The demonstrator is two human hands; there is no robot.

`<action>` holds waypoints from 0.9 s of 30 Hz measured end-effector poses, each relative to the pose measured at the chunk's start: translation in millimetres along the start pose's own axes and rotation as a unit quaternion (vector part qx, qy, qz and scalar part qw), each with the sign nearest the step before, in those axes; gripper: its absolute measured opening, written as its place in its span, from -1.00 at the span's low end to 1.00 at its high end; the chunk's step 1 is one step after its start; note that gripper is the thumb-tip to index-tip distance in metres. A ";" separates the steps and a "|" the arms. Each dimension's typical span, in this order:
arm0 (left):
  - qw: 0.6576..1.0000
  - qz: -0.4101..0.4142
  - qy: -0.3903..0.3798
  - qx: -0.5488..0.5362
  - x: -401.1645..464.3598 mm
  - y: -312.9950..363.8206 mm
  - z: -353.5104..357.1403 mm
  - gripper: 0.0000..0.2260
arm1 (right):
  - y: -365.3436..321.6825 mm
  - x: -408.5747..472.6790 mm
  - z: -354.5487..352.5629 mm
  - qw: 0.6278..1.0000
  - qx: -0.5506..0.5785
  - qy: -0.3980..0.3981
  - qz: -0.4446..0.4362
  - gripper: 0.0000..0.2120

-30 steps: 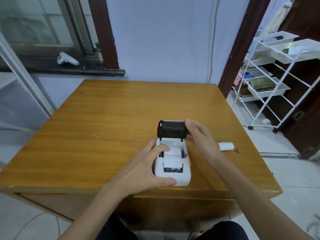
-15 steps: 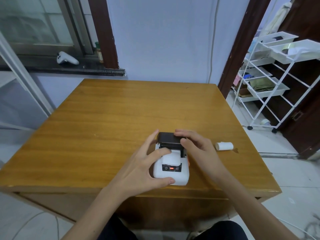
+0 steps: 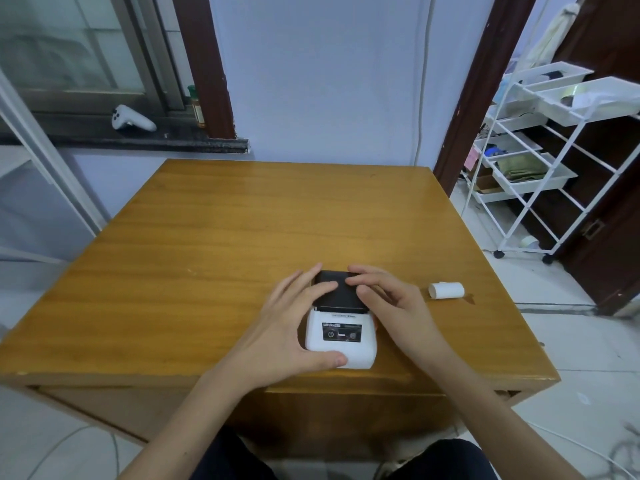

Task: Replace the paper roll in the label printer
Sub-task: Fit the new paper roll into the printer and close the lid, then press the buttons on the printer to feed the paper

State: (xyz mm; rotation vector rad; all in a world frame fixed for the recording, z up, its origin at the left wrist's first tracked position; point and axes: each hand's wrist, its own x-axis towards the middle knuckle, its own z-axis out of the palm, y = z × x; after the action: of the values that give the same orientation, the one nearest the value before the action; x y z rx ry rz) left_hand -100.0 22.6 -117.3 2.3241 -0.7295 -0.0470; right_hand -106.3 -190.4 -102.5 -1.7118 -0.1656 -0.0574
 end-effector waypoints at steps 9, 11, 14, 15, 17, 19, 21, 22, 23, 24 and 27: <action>0.997 -0.040 -0.062 0.033 0.7 -1.4 1.0 0.05 | -4.7 0.8 -5.9 0.996 -0.017 -0.029 0.084 -0.57; 0.997 -0.037 -0.061 0.029 1.4 -1.7 0.9 0.04 | -2.7 0.7 -6.7 0.996 -0.021 -0.031 0.086 -0.57; 0.996 -0.039 -0.070 0.036 1.8 -0.5 0.1 0.03 | -1.6 1.6 -8.8 0.995 -0.033 -0.047 0.081 -0.57; 0.996 -0.039 -0.075 0.042 1.5 0.0 -0.3 0.03 | -2.0 1.9 -9.5 0.994 -0.037 -0.054 0.083 -0.57; 0.995 -0.040 -0.075 0.050 2.8 1.8 -0.4 0.05 | -1.8 1.6 -10.2 0.993 -0.043 -0.061 0.088 -0.58; 0.995 -0.054 -0.070 0.055 4.3 4.2 0.8 0.07 | 0.8 -0.8 -6.8 0.994 -0.053 -0.041 0.081 -0.58; 0.994 -0.074 -0.058 0.057 6.9 5.1 3.3 0.07 | 3.2 -4.5 -2.0 0.995 -0.077 0.000 0.063 -0.57; 0.994 -0.083 -0.052 0.056 8.3 4.8 4.7 0.05 | 3.3 -6.4 -0.6 0.995 -0.077 0.015 0.060 -0.56; 0.994 -0.089 -0.043 0.051 9.8 3.7 5.8 0.03 | 3.0 -7.9 -0.7 0.996 -0.067 0.018 0.061 -0.56; 0.994 -0.092 -0.033 0.045 11.0 2.5 6.2 0.01 | 2.9 -9.3 -1.8 0.996 -0.057 0.006 0.063 -0.55; 0.995 -0.087 -0.021 0.038 12.6 1.2 5.6 -0.06 | 5.0 -13.1 -6.0 0.994 -0.068 -0.051 0.066 -0.40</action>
State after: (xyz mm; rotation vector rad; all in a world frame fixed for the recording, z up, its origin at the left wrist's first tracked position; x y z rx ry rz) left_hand -91.2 12.0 -118.7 2.4608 -0.5569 -0.1500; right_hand -118.1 -198.1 -108.3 -1.8597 -0.1250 0.1194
